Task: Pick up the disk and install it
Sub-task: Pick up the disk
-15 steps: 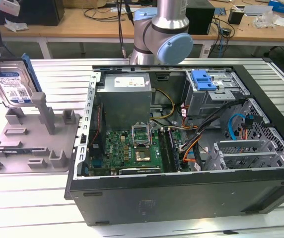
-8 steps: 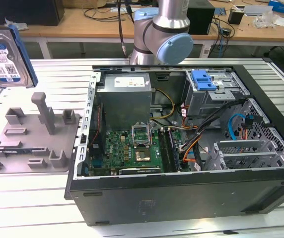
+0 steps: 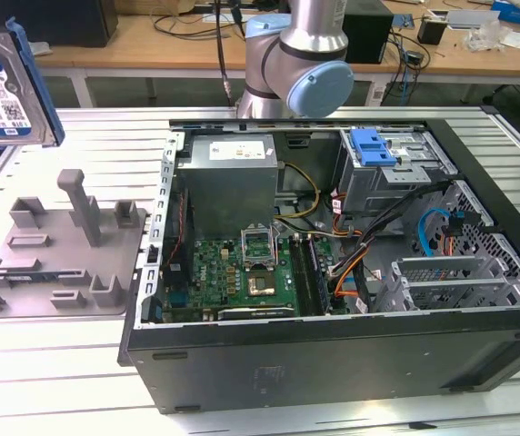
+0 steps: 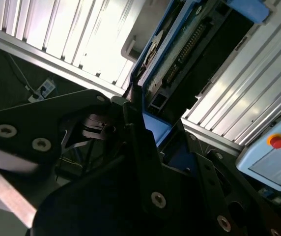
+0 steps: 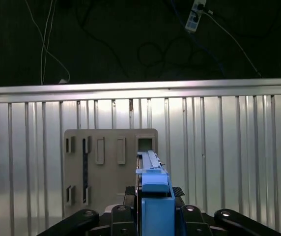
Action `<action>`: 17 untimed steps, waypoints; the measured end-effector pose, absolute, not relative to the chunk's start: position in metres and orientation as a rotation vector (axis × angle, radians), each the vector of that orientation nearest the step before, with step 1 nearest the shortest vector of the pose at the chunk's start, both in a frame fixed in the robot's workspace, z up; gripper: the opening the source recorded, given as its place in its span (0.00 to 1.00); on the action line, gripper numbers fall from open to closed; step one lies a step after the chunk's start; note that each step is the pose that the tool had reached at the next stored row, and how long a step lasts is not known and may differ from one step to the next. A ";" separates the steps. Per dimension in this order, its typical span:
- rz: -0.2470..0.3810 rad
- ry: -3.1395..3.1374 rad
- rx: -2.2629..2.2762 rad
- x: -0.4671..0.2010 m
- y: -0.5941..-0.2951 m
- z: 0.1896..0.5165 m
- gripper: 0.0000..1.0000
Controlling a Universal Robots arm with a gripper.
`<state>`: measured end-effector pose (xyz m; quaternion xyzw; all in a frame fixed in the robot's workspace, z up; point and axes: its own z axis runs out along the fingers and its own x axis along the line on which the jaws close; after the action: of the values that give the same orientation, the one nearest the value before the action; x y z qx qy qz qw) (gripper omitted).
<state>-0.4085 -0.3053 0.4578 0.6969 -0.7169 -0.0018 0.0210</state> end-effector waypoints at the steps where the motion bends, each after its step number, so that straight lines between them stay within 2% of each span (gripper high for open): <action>1: -0.006 -2.222 2.161 -0.408 -0.305 0.460 0.37; 17: -0.009 -2.224 2.162 -0.404 -0.305 0.506 0.37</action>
<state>-0.4036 -0.3053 0.5058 0.6969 -0.7169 -0.0028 0.0200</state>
